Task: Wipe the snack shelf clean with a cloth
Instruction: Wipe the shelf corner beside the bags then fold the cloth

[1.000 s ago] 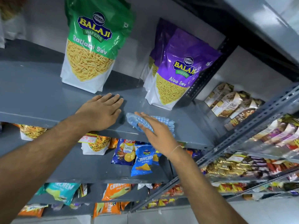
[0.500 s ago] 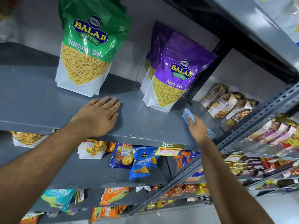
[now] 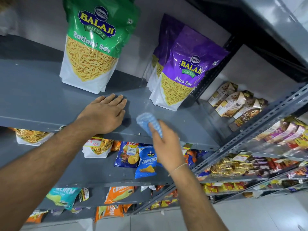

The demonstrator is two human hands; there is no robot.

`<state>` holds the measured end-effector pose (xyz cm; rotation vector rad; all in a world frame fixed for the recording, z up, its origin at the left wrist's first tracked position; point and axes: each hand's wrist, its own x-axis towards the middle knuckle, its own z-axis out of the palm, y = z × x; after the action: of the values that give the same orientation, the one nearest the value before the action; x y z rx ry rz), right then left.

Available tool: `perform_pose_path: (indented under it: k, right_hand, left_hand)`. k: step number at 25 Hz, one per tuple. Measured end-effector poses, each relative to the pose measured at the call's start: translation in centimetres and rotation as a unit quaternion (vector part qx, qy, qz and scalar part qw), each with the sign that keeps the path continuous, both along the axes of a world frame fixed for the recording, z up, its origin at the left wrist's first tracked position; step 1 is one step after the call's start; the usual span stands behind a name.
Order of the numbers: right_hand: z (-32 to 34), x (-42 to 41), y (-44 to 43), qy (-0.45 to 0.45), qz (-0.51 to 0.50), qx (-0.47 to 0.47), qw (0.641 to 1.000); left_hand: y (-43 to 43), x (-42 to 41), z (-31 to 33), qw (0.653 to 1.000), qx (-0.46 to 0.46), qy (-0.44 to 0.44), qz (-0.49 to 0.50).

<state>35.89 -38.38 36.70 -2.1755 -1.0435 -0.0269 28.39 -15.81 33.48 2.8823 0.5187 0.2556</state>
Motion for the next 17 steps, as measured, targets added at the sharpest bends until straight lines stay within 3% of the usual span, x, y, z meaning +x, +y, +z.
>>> perform_pose_path:
  k: [3, 5, 7, 13, 17]
  right_hand:
    - [2.1, 4.5, -0.4, -0.018, -0.117, 0.050, 0.992]
    - [2.1, 6.4, 0.6, -0.025, -0.139, -0.009, 0.990]
    - [0.3, 6.1, 1.9, -0.042, -0.107, -0.087, 0.990]
    - [-1.0, -4.1, -1.4, -0.075, 0.117, -0.094, 0.986]
    - [1.9, 1.7, -3.0, -0.017, -0.002, -0.032, 0.999]
  left_hand:
    - [-0.1, 0.1, -0.1, 1.000, -0.007, -0.002, -0.002]
    - [-0.1, 0.1, 0.0, 1.000, -0.008, -0.003, 0.000]
    - [-0.1, 0.1, 0.1, 1.000, -0.007, -0.006, 0.001]
    - [-0.1, 0.1, 0.2, 0.999, -0.035, -0.019, 0.007]
    - [-0.2, -0.2, 0.2, 1.000, -0.023, -0.017, 0.003]
